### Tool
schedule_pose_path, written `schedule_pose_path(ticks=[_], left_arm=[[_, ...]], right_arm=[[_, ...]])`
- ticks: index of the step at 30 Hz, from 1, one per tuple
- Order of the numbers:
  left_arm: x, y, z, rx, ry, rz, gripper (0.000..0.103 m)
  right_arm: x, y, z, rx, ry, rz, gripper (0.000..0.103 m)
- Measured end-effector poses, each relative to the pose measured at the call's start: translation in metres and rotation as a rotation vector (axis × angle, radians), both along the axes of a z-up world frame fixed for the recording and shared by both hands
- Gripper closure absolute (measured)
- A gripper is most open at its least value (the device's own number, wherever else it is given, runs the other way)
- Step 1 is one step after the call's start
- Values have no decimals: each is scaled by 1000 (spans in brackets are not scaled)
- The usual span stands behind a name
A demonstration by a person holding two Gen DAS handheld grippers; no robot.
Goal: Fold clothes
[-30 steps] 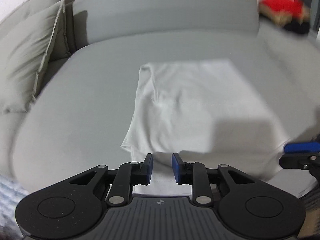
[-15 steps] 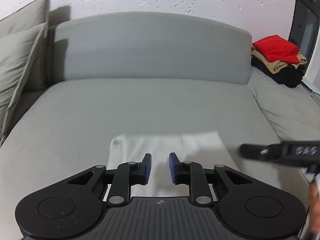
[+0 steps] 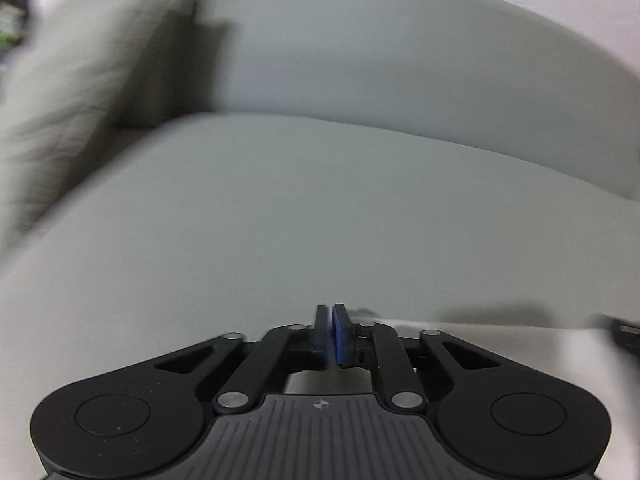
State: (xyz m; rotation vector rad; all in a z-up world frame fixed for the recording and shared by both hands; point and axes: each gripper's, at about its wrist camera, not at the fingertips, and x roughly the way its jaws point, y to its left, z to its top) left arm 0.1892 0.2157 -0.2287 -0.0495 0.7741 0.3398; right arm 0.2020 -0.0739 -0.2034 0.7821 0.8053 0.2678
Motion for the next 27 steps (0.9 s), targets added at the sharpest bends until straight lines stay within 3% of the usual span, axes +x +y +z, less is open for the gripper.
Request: schedule_pose_path(ticks=[2,4,7,10,11,14,16,19,21,23,24,25,26,27], left_arm=[[-7,17,4,-1,27,94,88],[-21,35,15,-83,36,128,88],[-57,43,36,-139,-4,119,85],[-89,37,58,-215,-46,1,75],[-101,29,62,-194,-55,-47,75],[-130,7,63,-147,-55,-187,76],[-132,-6,55,-158,-15,-240,88],[-115,-31,37,-35,38,-311,89],[-103,-36,21,18,96,-305,89],[-104,-37,20,56,100,-281,81],[-107,-36,21,72,102,-265,81],[-112,-31,22,85,111,-227,81],[-118,-26,23,96,119,-189,81],[-123,-16,25,56,114,-148,81]], right_arm=[[-5,-17,5,-69,-18,-67,103],[-12,-34,8,-60,4,-69,103],[-35,-54,19,-94,17,-60,98],[-62,-68,34,-103,18,-24,86],[-71,-70,40,-110,10,-5,81],[-93,-63,58,-117,-47,81,79],[-101,-44,67,-116,-79,174,79],[-108,-12,63,-36,-98,298,79],[-106,6,51,47,-73,330,79],[-100,15,32,52,0,314,79],[-100,12,24,26,40,293,97],[-103,4,19,25,57,264,103],[-106,-7,14,33,70,234,103],[-111,-23,14,58,74,197,103]])
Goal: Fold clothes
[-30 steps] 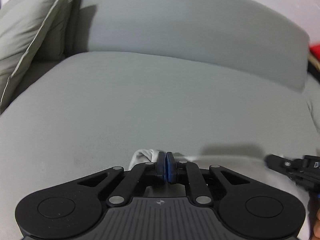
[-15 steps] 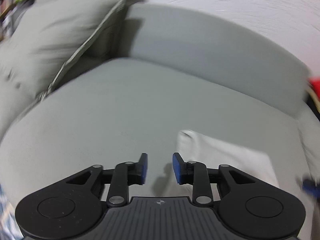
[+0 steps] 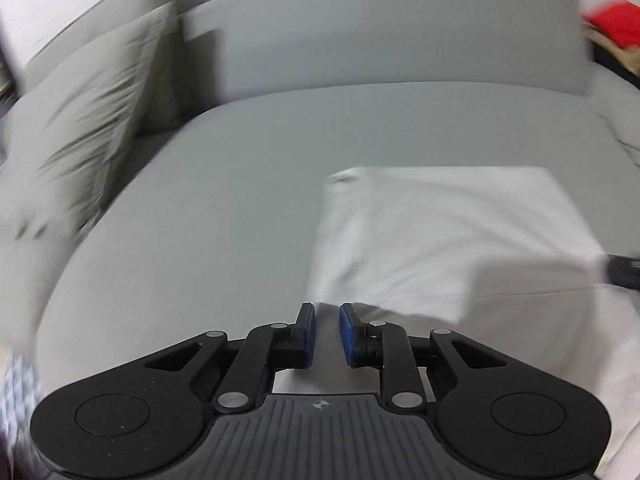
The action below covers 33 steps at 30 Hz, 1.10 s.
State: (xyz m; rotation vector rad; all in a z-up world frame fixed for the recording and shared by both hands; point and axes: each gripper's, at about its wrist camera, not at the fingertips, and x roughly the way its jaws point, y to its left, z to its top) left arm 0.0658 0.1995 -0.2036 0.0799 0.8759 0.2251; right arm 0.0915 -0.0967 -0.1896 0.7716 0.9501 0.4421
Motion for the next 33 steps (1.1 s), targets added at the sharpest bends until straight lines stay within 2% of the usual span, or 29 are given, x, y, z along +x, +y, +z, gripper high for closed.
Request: schedule_pose_path(ticks=[2,4,7,9,11,14,16,18,22,23,25,26,30,33], left_arm=[[-13,18,5,-80,-13,74,83],[-27,29,10,-158,-30,109,89],[-49,33,17,-257,-60,110,90],[-64,28,20,-284,-90,76,90],[-72,17,25,-294,-135,18,90],[-88,-2,34,-292,-223,-132,90],[-86,-13,32,-276,-210,-197,90],[-79,-23,24,-263,-158,-218,90],[-67,-38,9,-241,-51,-259,89],[-68,-40,7,-226,-33,-270,84],[-70,-40,4,-200,-11,-274,80],[-71,-38,5,-204,-6,-270,79],[-75,-29,5,-235,14,-241,78],[-83,-28,8,-221,22,-232,78]], right_arm=[[-10,-32,4,-30,23,-107,102],[-22,-61,7,12,41,-180,96],[-36,-81,12,34,50,-204,87],[-44,-81,20,11,20,-191,79],[-49,-73,28,3,-16,-146,79],[-59,-52,46,-14,-102,-39,79],[-65,-33,57,-33,-165,52,79],[-71,-14,62,-37,-191,144,79],[-73,8,57,-76,-167,229,80],[-72,10,53,-94,-150,247,80],[-77,6,43,-147,-95,275,81],[-78,1,39,-164,-76,276,91],[-82,-22,37,-116,-23,252,96],[-87,-28,41,-98,-10,255,96]])
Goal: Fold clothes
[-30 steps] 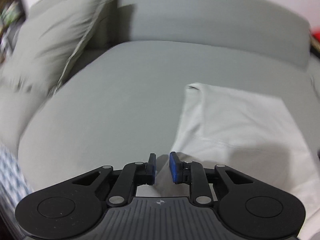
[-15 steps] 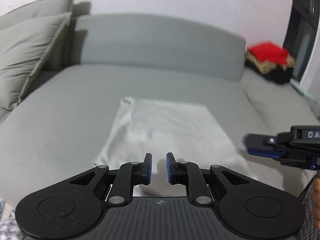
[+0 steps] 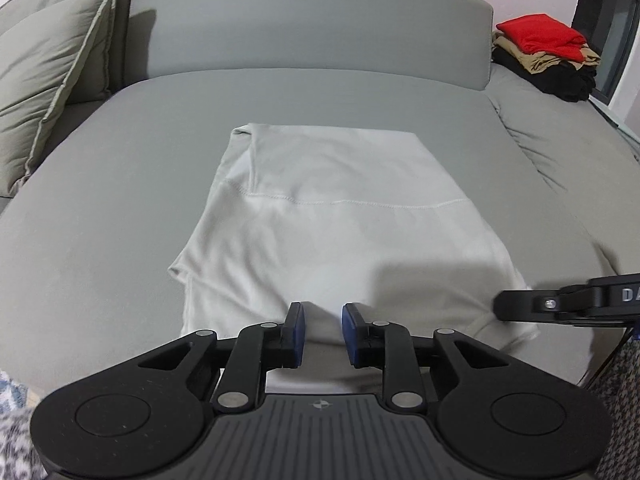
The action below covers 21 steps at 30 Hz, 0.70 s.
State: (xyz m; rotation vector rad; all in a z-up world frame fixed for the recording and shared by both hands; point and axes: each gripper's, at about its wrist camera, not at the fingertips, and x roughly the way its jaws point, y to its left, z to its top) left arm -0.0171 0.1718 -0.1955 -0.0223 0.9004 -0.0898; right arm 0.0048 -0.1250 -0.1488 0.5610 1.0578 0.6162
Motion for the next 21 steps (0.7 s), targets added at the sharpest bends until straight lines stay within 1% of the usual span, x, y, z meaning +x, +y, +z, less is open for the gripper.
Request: schedule_pose_path(ticks=[5,8,10,11,12,13,15,16,17,18,19,21], left_arm=[[-8,3,0,-1,16,24,78],[-13,5,2,2,2,38,79],[-16,7,5,-5,-14,53,79],[-17,8,6,-8,-24,61,79],[-18,8,7,-7,-34,67,79],[-18,9,8,-13,-41,69,79],[-18,10,10,-32,-57,69,79],[-19,11,11,-45,-65,69,76],[-18,13,13,-60,-72,74,72],[-18,15,14,-76,-79,78,70],[-17,17,14,-97,-84,86,67],[-16,23,16,-140,-93,101,65]], right_arm=[[-5,-3,-3,30,20,-5,95],[-6,0,3,35,-3,-13,92],[-8,2,11,40,-43,-21,82],[-10,3,15,43,-63,-26,75],[-11,3,18,45,-85,-34,71],[-12,3,22,46,-106,-42,71],[-13,4,27,50,-137,-58,65],[-13,4,28,54,-145,-68,63],[-12,4,28,55,-149,-77,57],[-12,4,29,56,-154,-86,50],[-11,4,29,57,-157,-96,47],[-10,1,27,56,-152,-124,39]])
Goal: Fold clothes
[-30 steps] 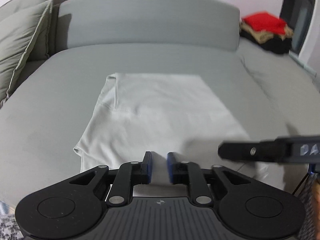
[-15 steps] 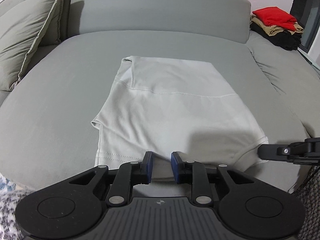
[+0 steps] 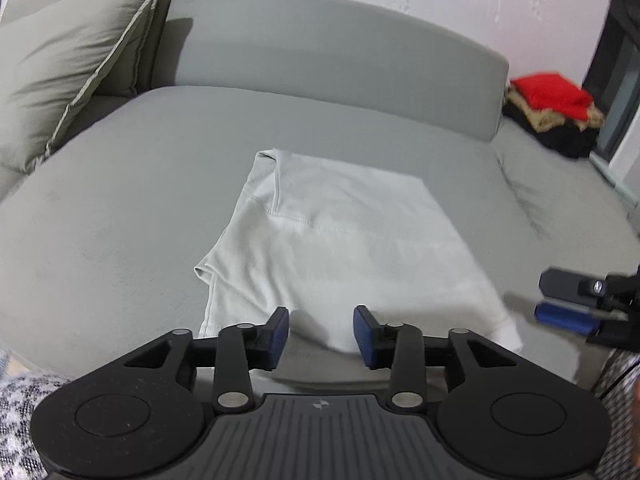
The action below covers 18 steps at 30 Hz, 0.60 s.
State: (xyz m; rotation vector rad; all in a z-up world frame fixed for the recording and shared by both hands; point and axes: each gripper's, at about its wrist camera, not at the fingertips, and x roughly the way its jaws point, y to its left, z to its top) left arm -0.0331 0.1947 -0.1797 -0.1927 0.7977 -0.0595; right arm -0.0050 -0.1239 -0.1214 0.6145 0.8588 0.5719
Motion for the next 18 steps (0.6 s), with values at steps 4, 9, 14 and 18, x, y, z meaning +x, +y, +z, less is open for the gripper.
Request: schedule_pose_path(ticks=[4,9,14,18], left_arm=[[8,22,7,-101,-15,68,63],[31,66,16,-200,-4,197,51],[72,103,4,-341,119,226,41],[104,109,-11,-401,234,197,43]], right_arm=[[6,-10,-7,5,31,-52,34],[13,-22,-22,18,81,-82,40],[19,-32,-36,82,134,-92,50],[28,-33,-43,119,171,-91,53]])
